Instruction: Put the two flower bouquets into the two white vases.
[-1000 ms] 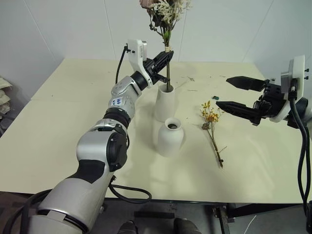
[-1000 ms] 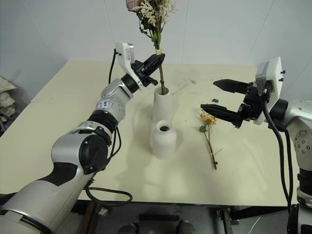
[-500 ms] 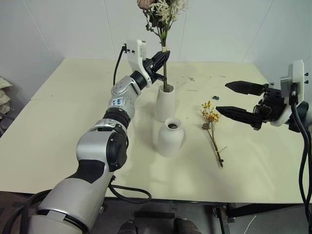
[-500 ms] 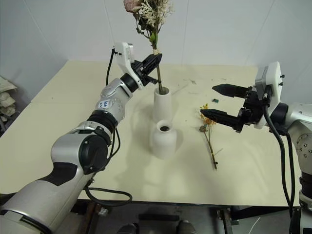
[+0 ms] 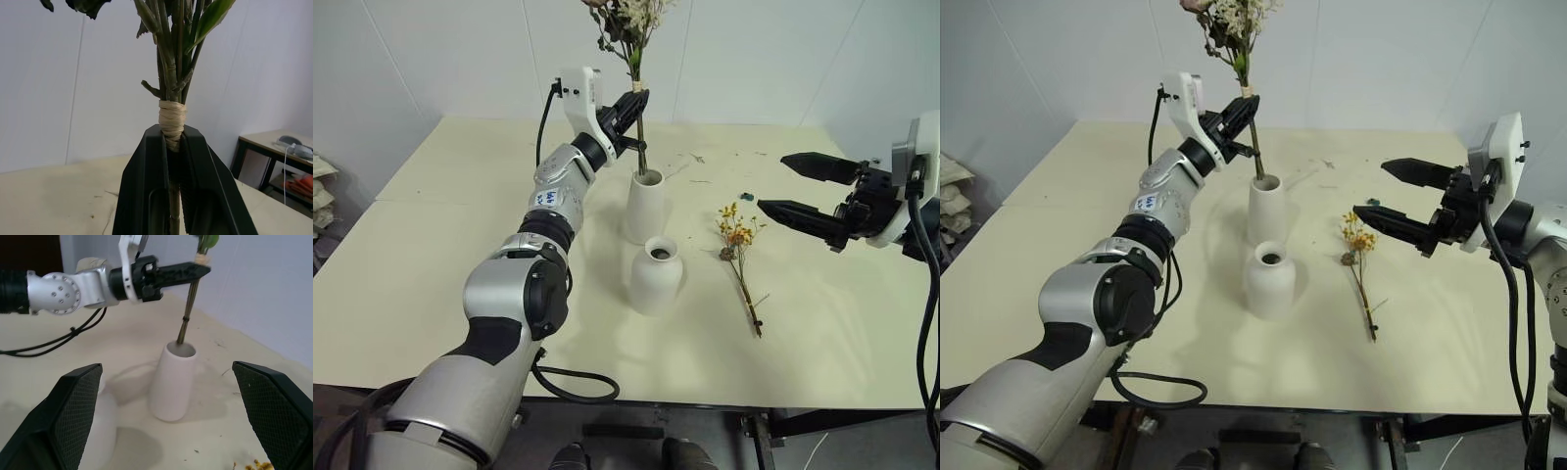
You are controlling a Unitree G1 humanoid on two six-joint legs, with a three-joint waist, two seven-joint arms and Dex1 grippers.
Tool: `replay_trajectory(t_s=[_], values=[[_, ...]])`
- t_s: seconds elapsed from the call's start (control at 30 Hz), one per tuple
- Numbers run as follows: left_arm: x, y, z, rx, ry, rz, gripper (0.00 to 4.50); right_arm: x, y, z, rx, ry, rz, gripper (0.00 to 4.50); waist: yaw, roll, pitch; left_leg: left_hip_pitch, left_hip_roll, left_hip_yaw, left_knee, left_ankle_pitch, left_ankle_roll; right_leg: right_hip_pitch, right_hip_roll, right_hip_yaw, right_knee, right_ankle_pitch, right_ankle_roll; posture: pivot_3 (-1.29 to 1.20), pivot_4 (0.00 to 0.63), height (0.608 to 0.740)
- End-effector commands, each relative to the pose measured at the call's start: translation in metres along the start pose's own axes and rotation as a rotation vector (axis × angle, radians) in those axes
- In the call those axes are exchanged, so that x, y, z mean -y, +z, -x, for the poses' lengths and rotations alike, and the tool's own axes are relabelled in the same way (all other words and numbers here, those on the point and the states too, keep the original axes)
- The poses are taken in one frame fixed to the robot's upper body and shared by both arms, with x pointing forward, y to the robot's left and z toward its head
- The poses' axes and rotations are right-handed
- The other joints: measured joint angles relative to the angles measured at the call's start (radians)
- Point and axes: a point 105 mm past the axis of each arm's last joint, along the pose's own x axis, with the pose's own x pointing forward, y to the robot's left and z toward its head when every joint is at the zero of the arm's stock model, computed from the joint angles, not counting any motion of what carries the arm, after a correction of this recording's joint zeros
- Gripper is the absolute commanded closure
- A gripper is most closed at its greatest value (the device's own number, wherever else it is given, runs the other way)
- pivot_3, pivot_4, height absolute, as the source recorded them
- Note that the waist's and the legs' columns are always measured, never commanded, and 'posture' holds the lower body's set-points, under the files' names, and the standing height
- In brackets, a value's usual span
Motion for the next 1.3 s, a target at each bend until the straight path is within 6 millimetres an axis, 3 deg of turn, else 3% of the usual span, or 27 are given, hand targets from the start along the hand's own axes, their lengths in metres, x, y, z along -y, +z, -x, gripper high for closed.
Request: replay_trajectory(t_s=[0.03,0.3,0.83,1.3], values=[[0.004,0.005,-0.003,0.01,-0.021,-0.009,4.47,0.005,0.018,0.006,0.072,-0.04,0.021,0.0,-0.001,0.0,0.0,0.0,0.0,0.0,0.0,0.0,0.0,0.0,0.0,0.0,0.0,0.0,0.0,0.0,0.15,0.74],[0.006,-0.005,-0.001,-0.022,-0.024,-0.023,4.47,0.003,0.02,0.008,0.094,-0.059,0.005,0.0,0.0,0.0,0.0,0.0,0.0,0.0,0.0,0.0,0.0,0.0,0.0,0.0,0.0,0.0,0.0,0.0,0.15,0.74],[0.014,-0.047,0.006,-0.16,-0.035,-0.078,4.47,-0.002,0.016,0.007,0.139,-0.087,-0.032,0.0,-0.001,0.0,0.0,0.0,0.0,0.0,0.0,0.0,0.0,0.0,0.0,0.0,0.001,0.0,0.0,0.0,0.15,0.74],[0.008,-0.058,0.014,-0.19,-0.017,-0.068,0.11,0.0,0.015,0.005,0.128,-0.088,-0.031,0.0,0.0,0.0,0.0,0.0,0.0,0.0,0.0,0.0,0.0,0.0,0.0,0.0,0.001,0.0,0.0,0.0,0.15,0.74]])
